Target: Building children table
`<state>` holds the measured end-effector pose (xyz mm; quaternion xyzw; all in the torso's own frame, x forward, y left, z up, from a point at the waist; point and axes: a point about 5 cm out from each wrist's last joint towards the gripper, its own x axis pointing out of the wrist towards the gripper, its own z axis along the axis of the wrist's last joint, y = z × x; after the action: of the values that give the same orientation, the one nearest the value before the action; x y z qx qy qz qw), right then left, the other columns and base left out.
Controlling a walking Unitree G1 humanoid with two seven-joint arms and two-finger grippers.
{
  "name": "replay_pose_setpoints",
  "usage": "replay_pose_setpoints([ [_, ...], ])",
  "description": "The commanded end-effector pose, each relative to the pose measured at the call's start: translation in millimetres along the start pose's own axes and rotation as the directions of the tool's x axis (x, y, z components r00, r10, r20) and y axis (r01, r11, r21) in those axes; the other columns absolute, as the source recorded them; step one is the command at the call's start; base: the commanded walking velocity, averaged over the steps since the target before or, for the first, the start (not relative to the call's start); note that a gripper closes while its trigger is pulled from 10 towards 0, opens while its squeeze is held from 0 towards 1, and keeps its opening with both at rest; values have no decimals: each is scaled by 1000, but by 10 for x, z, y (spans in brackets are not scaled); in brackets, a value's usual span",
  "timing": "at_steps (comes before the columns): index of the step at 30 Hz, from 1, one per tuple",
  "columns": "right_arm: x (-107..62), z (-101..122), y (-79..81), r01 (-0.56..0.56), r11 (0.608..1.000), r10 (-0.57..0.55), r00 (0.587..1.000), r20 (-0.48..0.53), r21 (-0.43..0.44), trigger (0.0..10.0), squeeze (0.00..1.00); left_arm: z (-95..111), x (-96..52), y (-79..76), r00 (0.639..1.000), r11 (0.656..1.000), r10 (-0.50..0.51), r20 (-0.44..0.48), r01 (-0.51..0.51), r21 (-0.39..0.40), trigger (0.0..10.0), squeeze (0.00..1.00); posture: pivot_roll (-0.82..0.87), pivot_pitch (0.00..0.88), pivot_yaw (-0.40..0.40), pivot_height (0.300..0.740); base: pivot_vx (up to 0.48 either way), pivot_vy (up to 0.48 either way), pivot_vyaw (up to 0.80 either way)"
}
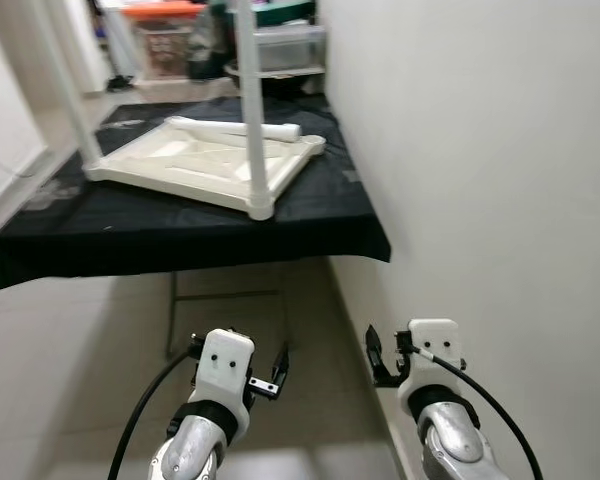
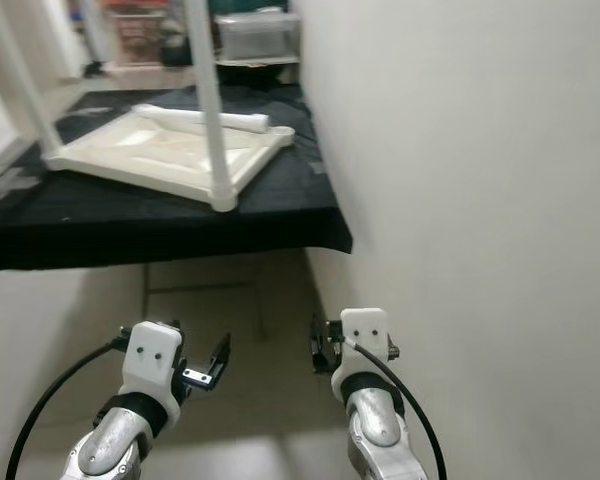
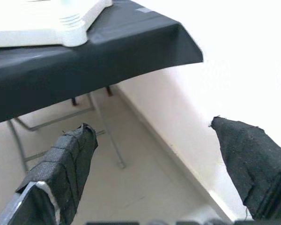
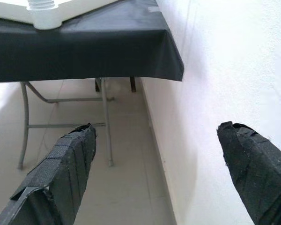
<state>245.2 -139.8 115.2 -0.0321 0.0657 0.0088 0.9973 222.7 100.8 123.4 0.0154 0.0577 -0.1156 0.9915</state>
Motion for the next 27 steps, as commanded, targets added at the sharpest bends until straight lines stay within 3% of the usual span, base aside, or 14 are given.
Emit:
replay_pose_setpoints([
  [1, -6, 44, 87, -46, 999, 47, 998, 31, -26, 10000, 0, -24, -20, 24, 1000, 1000, 23, 0, -23, 6, 10000, 0, 55, 35, -6, 740, 0, 0, 0],
  [6, -8, 39, 105, -61, 998, 62, 998, 31, -25, 10000, 0, -16, -24, 49, 999, 999, 50, 8, -50, 9, 10000, 0, 55, 30, -8, 740, 0, 0, 0],
  [13, -18, 51, 71, -41, 999, 41, 998, 50, -4, 10000, 0, 42, -54, 184, 983, 984, 176, 55, -178, 31, 10000, 0, 60, 25, -10, 740, 0, 0, 0],
  [19, -14, 65, 44, -12, 1000, 12, 998, 63, -6, 10000, 0, 23, -40, 159, 987, 987, 154, 44, -156, 30, 10000, 0, 57, 29, -6, 740, 0, 0, 0],
  [22, -27, 105, -57, 91, 996, -90, 991, 97, -5, 10000, 0, 8, -27, 147, 988, 987, 152, 38, -154, 38, 10000, 0, 60, 38, -5, 740, 0, 0, 0],
  [27, -27, 102, -70, 108, 994, -107, 990, 94, -6, 10000, 0, 6, -29, 148, 987, 986, 159, 38, -160, 38, 10000, 0, 61, 43, -3, 740, 0, 0, 0],
])
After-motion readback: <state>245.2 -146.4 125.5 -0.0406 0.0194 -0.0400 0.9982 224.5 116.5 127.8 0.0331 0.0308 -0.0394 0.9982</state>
